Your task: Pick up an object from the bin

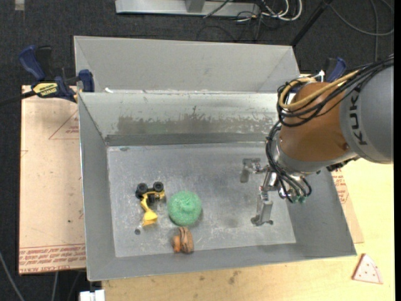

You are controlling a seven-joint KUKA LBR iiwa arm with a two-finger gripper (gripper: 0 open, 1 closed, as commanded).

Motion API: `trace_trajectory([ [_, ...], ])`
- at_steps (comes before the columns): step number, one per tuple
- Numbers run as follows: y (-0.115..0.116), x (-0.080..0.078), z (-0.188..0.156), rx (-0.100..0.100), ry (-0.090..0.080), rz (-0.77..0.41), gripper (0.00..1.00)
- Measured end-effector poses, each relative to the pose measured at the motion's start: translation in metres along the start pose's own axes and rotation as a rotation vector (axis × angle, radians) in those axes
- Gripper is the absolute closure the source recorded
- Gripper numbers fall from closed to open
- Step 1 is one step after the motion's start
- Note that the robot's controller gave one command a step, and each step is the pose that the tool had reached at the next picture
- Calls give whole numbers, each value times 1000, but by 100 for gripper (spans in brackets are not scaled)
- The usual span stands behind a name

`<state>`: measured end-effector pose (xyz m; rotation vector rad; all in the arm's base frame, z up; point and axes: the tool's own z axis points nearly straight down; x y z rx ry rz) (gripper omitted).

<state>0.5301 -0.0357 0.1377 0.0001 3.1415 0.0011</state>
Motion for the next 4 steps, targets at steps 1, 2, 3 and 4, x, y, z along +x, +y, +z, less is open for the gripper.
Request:
trace_trajectory([
  [1, 46, -16, 34, 1, -6, 15, 0],
  [2, 75, 16, 47, -4, 0, -12, 0],
  [3, 85, 16, 56, 0, 7, -74, 0],
  [4, 127, -48, 58, 0, -2, -140, 0],
])
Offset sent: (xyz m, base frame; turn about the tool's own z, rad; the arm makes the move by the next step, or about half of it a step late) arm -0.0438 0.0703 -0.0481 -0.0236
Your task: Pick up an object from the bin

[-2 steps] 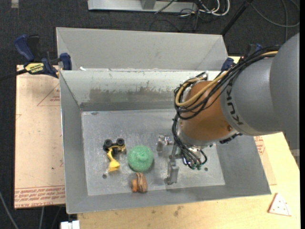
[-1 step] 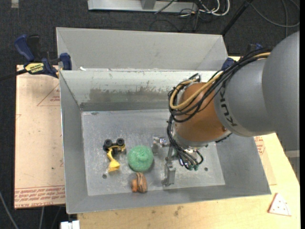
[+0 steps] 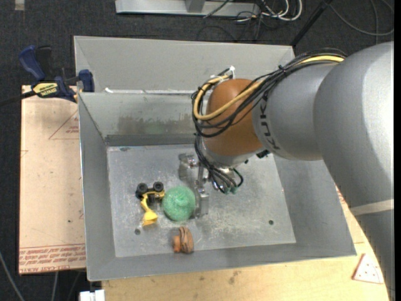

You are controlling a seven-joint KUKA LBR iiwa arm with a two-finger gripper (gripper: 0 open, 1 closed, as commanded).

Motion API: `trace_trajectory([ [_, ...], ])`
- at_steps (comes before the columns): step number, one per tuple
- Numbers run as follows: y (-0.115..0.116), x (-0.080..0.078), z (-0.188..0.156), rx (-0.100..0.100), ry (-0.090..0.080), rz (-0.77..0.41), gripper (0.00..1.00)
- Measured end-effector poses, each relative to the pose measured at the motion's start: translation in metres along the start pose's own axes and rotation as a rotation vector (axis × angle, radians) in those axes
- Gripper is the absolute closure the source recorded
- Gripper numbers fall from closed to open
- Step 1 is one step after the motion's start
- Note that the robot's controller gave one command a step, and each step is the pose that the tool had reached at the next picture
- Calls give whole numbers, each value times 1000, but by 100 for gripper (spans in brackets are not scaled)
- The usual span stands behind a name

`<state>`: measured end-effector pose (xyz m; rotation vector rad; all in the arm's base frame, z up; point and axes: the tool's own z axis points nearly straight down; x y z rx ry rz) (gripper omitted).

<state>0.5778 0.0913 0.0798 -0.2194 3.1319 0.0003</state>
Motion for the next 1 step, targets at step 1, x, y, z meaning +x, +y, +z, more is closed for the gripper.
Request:
trace_trajectory([
  [1, 16, -23, 10, -1, -2, -117, 100],
])
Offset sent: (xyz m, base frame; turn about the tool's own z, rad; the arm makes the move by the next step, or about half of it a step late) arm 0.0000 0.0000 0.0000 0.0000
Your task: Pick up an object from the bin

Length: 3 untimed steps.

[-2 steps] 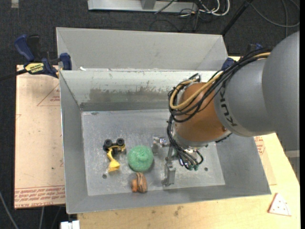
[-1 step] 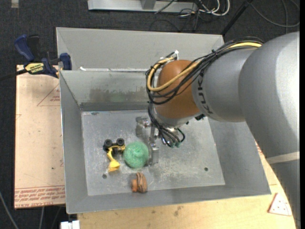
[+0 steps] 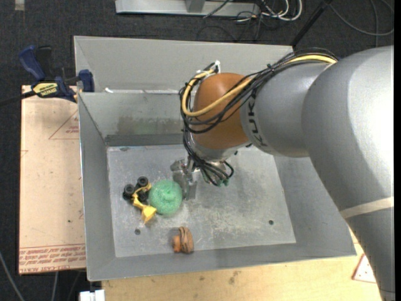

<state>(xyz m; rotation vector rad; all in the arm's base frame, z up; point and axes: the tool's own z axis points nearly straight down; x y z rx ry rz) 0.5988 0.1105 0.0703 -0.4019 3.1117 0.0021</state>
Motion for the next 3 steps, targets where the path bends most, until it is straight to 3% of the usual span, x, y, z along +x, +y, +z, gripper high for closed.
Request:
trace_trajectory([
  [1, 0, 0, 0, 0, 0, -1, 0],
  [3, 9, -4, 0, 2, 1, -47, 0],
])
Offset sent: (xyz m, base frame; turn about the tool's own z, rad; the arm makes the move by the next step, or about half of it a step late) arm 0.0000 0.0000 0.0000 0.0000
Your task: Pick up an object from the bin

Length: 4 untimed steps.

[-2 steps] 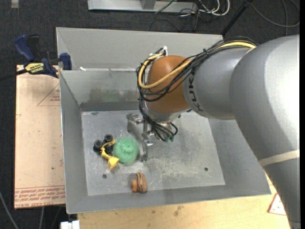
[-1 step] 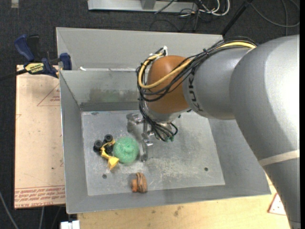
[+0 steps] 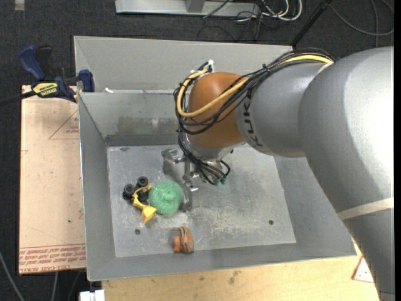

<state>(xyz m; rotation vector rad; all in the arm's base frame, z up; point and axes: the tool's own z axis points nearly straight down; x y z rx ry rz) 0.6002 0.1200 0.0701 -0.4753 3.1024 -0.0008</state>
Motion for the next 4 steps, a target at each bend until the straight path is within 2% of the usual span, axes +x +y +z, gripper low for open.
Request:
trace_trajectory([
  [1, 20, -10, 0, -2, -2, -187, 0],
  [2, 36, -17, 0, -2, -2, -325, 100],
  [3, 36, -17, 0, -2, -2, -325, 100],
  [4, 68, -41, -201, -2, -1, -303, 100],
])
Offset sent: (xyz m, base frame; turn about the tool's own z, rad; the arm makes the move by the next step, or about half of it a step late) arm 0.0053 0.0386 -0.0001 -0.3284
